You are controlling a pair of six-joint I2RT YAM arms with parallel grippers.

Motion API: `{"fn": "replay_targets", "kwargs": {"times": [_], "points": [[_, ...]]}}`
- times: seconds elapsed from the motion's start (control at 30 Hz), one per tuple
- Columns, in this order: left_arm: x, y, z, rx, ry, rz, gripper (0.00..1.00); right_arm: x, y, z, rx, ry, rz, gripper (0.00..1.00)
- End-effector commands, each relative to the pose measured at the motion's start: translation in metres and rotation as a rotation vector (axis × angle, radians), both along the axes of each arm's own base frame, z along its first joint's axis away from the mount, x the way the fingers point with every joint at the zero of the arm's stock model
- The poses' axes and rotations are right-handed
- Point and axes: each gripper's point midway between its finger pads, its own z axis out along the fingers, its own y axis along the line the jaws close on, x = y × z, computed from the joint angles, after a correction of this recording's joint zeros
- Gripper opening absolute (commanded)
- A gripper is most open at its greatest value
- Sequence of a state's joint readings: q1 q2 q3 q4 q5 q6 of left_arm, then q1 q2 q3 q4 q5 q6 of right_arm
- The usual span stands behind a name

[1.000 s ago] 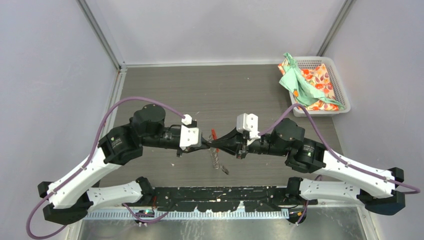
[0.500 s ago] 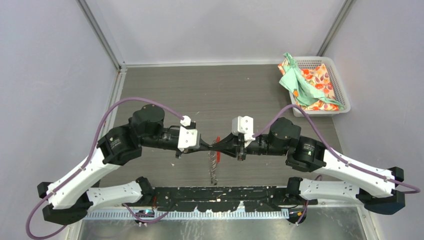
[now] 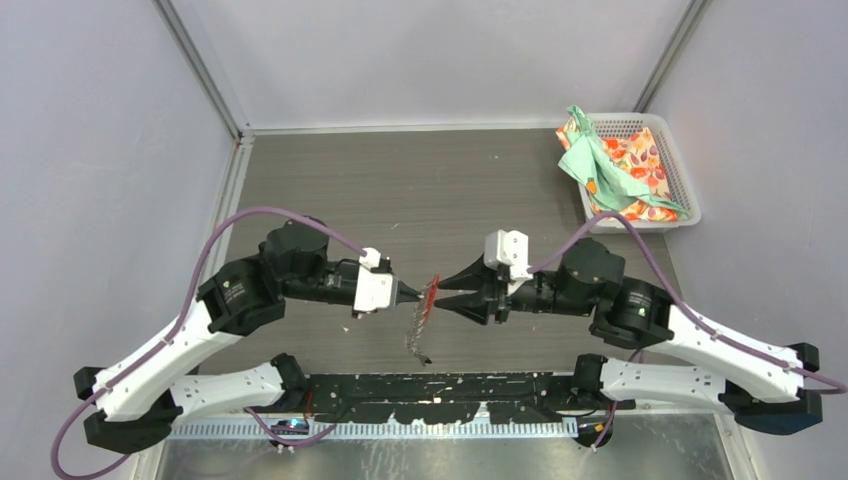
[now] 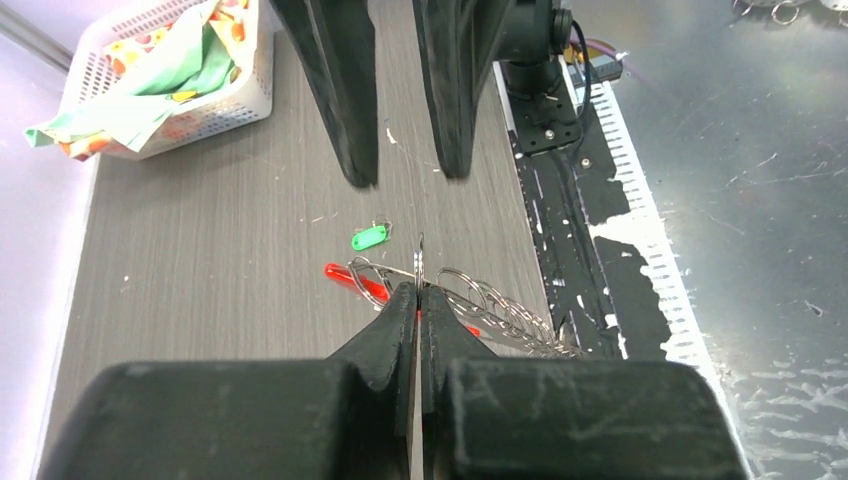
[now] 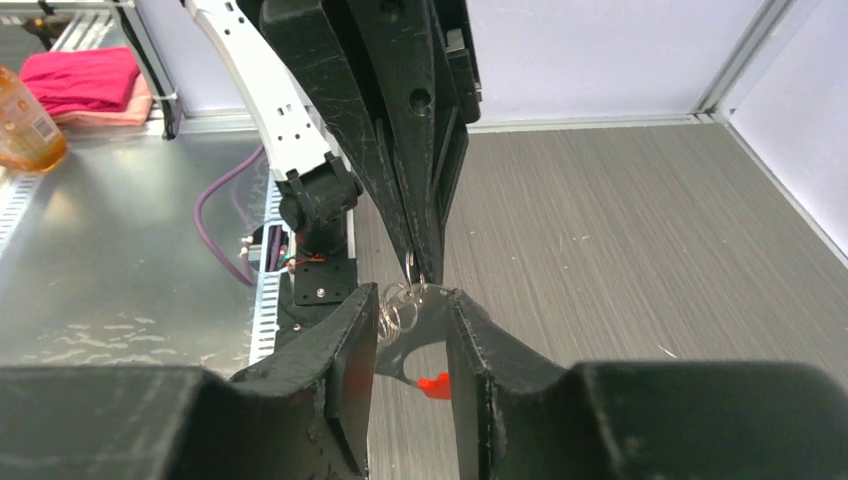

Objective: Put the keys on the keyring

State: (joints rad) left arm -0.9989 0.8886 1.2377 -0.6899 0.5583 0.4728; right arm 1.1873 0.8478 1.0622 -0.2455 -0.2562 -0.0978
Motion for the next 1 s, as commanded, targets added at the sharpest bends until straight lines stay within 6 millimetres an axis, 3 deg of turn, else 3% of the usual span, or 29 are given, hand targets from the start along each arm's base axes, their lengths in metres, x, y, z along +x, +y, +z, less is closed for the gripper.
{"fn": "replay_targets", "kwargs": {"times": [0.0, 0.13, 0.27, 0.4, 0.63, 0.97], "points": [[0.003, -0.002, 0.014, -0.066, -0.126, -0.036, 0.0, 0.005, -0.03, 0.029, 0.067, 0.018, -0.1, 0.39], [-0.005, 0.001, 0.012, -0.113, -0.279, -0.119, 0.0, 0.028, -0.056, 0.019, 0.044, 0.034, -0.281, 0.42], [-0.014, 0.003, 0.016, -0.145, -0.51, -0.252, 0.0, 0.061, -0.082, -0.004, 0.011, 0.056, -0.52, 0.43], [-0.019, 0.003, 0.014, -0.172, -0.74, -0.355, 0.0, 0.078, -0.102, -0.024, 0.035, 0.094, -0.673, 0.43], [-0.026, 0.002, 0.023, -0.207, -0.8, -0.401, 0.0, 0.085, -0.113, -0.044, 0.029, 0.134, -0.758, 0.43], [-0.03, 0.004, 0.027, -0.23, -0.844, -0.421, 0.0, 0.095, -0.107, -0.083, -0.055, 0.22, -0.843, 0.5]]}}
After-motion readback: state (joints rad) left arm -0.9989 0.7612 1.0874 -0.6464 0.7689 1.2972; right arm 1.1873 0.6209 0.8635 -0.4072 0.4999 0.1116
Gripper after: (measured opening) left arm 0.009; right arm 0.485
